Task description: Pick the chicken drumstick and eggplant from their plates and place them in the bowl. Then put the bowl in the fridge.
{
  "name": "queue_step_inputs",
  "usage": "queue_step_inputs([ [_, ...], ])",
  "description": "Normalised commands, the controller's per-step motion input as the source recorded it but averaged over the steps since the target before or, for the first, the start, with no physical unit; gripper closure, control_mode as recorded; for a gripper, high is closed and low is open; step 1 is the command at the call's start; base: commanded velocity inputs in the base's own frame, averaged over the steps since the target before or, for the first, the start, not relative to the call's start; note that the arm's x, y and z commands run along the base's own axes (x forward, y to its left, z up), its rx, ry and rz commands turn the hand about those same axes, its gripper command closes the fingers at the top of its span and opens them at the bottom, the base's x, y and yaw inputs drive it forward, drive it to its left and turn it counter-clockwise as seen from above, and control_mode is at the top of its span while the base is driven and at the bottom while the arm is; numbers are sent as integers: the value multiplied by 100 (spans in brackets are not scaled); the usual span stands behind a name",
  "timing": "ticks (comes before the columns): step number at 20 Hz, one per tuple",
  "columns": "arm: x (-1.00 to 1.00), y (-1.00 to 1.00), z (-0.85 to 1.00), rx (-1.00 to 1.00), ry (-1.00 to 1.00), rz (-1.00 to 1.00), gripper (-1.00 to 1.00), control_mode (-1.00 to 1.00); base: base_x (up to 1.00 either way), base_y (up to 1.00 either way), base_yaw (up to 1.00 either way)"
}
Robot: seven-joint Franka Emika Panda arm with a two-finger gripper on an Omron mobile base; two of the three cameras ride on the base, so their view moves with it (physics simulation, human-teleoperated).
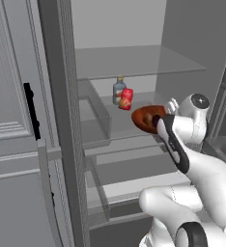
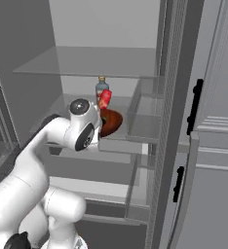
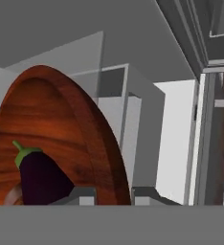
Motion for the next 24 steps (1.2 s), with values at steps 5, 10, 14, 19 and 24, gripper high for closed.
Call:
queue_step_inputs([
  [5,94,-12,-58,1,0,0,100,-100,0,0,0],
  [10,75,-24,-23,3,0,0,100,-100,0,0,0],
  [14,72,-11,0,3,0,-1,100,-100,0,0,0],
  [19,59,-2,0,1,0,-1,100,-100,0,0,0],
  [24,19,0,0,0,2,0,100,-100,0,0,0],
])
